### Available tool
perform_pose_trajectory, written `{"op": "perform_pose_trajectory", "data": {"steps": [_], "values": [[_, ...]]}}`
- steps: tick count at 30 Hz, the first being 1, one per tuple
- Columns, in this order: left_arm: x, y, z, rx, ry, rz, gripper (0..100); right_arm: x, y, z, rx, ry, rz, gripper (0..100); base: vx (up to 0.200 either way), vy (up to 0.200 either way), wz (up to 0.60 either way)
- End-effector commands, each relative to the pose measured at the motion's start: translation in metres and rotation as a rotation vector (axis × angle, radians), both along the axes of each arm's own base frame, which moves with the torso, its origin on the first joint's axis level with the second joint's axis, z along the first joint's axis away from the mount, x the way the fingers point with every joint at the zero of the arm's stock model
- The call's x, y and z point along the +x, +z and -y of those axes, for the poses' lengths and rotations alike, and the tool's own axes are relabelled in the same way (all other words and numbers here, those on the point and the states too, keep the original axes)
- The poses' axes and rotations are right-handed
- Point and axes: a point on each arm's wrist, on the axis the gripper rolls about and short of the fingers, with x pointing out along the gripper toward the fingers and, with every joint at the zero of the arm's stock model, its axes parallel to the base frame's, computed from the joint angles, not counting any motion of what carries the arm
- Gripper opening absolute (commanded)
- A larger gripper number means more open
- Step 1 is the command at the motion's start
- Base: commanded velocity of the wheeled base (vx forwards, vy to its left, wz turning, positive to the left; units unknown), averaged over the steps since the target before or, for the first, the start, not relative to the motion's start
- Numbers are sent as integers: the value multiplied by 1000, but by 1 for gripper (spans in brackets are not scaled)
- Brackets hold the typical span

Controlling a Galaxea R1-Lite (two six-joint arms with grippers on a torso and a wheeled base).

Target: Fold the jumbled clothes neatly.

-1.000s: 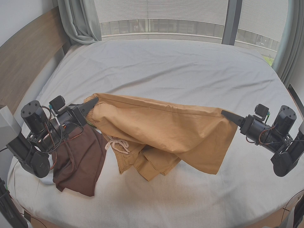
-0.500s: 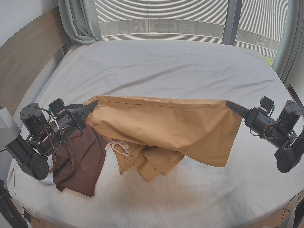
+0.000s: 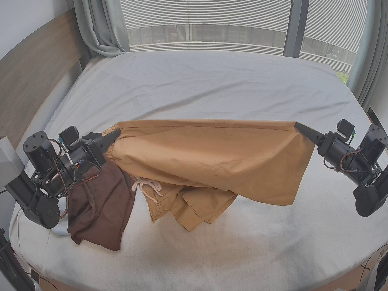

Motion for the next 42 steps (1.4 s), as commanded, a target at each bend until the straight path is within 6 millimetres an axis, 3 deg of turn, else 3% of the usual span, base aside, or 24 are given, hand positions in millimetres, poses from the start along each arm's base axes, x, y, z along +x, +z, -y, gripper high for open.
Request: {"op": "perform_pose_trajectory", "data": {"steps": [1,20,26,34,42], "values": [[1,-2,-1,0,4,-5,0,1,-1,1,0,-3,-3,0,0,0,0],[4,-5,1,-2,8,-13,0,9,-11,-3,-6,-1,-26,0,0,0,0],[9,-11,5,-3,3,-27,0,35,-11,-7,-2,-2,4,0,0,0,0],[42,-18,6,-21,102,3,0,75,-18,-4,-2,-26,-17,0,0,0,0],[64,-32,12,-27,109,0,0,98,-31,-3,-1,-40,-30,0,0,0,0]]}}
